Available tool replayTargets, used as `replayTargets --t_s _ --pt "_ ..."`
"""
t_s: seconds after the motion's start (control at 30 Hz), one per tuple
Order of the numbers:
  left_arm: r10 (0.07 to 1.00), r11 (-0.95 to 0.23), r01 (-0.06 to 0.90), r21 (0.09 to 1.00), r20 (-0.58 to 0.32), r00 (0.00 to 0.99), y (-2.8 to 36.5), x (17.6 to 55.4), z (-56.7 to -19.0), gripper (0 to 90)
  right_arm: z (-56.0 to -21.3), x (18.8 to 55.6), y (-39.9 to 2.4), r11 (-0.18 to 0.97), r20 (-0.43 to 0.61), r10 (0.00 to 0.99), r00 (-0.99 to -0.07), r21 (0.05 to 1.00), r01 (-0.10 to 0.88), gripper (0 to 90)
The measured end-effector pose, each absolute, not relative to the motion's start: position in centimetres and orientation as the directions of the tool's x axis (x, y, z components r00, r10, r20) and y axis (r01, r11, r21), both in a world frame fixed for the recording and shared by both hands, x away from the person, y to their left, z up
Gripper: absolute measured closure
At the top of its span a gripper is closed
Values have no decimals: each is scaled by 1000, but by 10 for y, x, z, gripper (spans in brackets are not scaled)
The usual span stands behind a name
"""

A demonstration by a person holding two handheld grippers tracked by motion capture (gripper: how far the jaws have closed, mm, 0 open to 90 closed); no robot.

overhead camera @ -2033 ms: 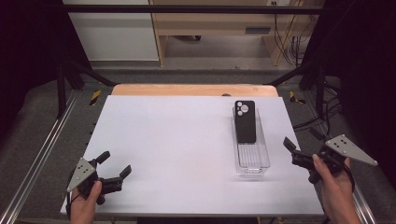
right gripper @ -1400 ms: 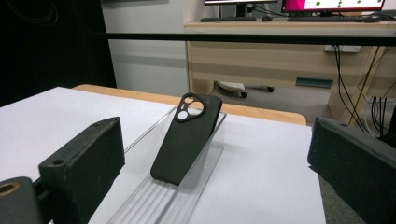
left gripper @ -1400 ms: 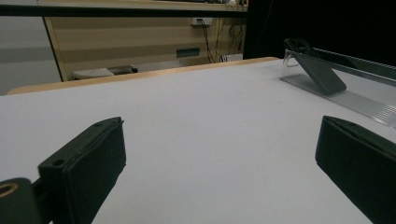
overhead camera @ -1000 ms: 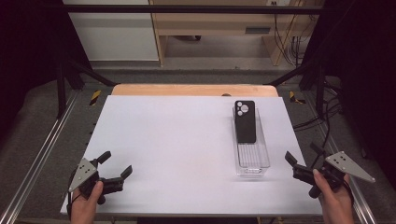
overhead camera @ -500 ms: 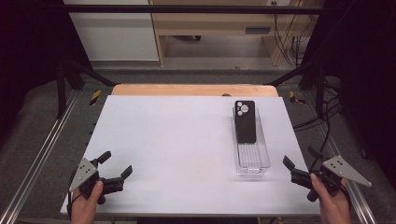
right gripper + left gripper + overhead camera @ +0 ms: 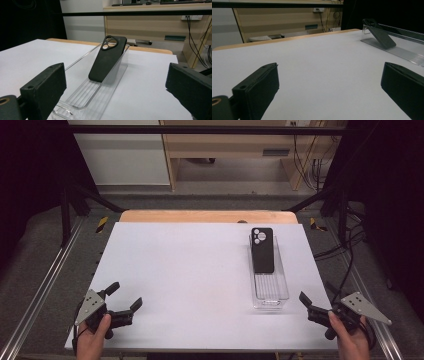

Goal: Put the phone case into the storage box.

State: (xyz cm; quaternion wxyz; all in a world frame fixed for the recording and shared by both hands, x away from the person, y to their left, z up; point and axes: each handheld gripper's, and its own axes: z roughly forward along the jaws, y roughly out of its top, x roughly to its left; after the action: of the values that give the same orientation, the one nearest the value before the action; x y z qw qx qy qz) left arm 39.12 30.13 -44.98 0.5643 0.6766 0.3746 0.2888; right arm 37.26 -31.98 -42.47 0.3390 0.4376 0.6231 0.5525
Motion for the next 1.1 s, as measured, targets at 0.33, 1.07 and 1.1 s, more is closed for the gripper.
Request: replayTargets --t_s 0.33,1.07,1.1 --pt "830 -91 181 979 -26 557 300 391 -450 16 -432 373 -307 15 48 907 -417 989 146 32" --pt "824 -97 182 978 -23 566 299 392 -450 17 -439 386 -267 38 29 864 -502 992 123 25" --pt "824 -97 182 979 -23 566 299 392 -450 17 -439 387 -266 42 26 863 -505 992 123 25"
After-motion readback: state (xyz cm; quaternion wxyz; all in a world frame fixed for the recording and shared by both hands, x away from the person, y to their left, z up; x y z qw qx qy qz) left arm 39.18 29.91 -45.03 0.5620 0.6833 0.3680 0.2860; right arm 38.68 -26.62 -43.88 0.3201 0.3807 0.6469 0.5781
